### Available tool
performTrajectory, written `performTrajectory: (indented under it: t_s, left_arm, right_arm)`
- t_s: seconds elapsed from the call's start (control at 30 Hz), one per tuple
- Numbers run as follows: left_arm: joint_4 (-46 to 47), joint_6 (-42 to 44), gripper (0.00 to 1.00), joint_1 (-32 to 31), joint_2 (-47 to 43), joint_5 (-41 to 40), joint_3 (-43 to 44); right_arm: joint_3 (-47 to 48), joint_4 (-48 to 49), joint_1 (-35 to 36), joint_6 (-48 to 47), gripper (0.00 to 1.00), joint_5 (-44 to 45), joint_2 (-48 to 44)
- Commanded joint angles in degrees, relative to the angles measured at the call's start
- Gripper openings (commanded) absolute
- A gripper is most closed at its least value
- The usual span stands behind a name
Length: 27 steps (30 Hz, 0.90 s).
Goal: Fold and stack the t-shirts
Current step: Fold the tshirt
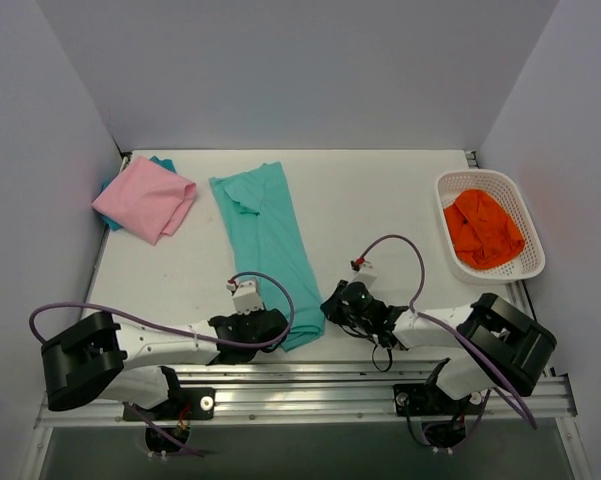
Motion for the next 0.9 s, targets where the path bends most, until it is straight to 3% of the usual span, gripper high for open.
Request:
performTrajectory:
  t_s: [0.0,0.13,0.3,0.57,0.87]
  left_arm:
    - [-9.84,-1.12,0.02,0.05,-5.99,0.18,-2.54]
    - [-17.14,-2.88,0.02,0.05,-13.48,-1.14,-4.3]
    - [-15.56,-0.51,0.02,-0.04,-20.43,-0.25,-6.5]
    - [-17.32,0.46,0.02,-0.04,-20.26,-1.14,-3.7]
    - [-19.87,9.49,0.02,3.11,-20.26,-5.62,7.02]
  right_arm:
    - [-3.72,-4.71,0.05,0.92,0.0,2.34,-4.99]
    - [-6.27,-6.91,0.57,2.42,0.0,2.42,-10.18]
    - [-7.33,-9.28,2.33,4.52,0.0,3.82,-15.28]
    - [-3.82,-12.62,7.16,5.5,0.0,6.64,-15.73]
    - [6.81,-19.65,7.17,0.23,0.0,10.77,-16.52]
